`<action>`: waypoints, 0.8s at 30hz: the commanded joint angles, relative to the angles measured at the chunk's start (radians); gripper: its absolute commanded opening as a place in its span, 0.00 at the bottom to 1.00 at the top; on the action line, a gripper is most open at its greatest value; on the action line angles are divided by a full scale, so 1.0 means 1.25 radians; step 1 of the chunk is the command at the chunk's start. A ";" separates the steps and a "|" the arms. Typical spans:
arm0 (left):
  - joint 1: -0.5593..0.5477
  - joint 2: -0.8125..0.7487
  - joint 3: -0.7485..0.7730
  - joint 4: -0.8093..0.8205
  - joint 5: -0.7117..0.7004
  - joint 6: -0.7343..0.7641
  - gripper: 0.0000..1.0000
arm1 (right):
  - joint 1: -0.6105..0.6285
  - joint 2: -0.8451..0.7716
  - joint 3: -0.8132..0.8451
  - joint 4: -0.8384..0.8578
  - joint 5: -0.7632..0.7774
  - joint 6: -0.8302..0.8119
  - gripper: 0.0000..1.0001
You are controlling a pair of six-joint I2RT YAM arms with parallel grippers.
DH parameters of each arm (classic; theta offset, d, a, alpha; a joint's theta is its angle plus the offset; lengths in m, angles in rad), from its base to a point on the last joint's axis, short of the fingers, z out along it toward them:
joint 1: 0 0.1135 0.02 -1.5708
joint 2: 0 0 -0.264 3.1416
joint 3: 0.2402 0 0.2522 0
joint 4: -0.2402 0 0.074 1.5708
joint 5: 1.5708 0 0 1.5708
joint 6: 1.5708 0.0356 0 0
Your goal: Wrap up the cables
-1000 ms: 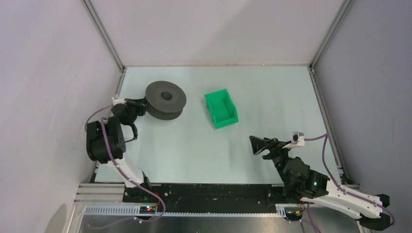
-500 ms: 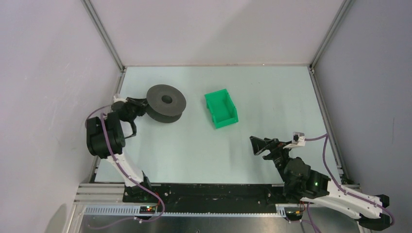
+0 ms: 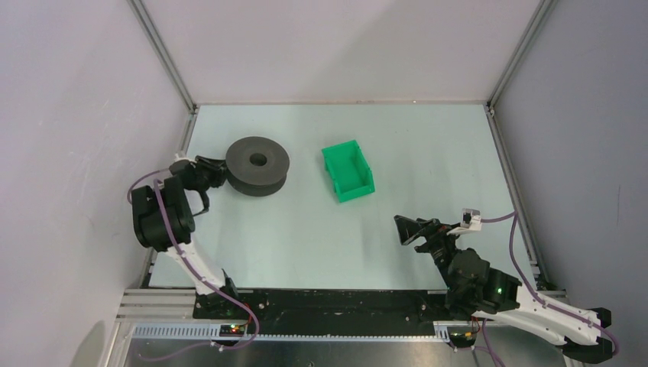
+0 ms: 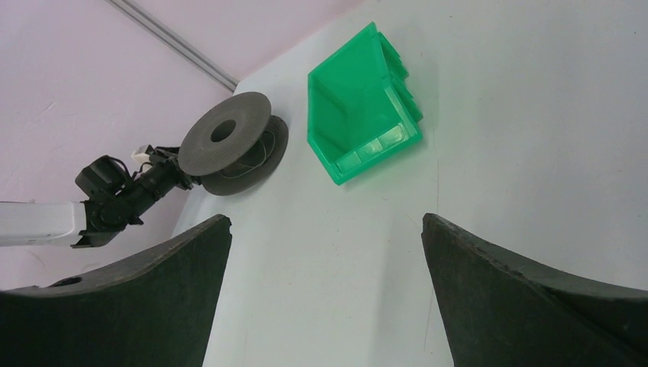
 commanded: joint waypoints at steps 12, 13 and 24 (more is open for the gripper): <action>0.055 -0.074 0.025 -0.089 -0.007 0.049 0.40 | 0.003 -0.006 0.033 -0.009 0.005 0.018 0.99; 0.060 -0.078 0.021 -0.114 -0.015 0.045 0.39 | 0.003 -0.005 0.033 -0.009 0.005 0.019 0.99; 0.100 -0.192 0.022 -0.338 -0.116 0.094 0.40 | 0.003 0.037 0.044 -0.011 -0.006 0.026 0.99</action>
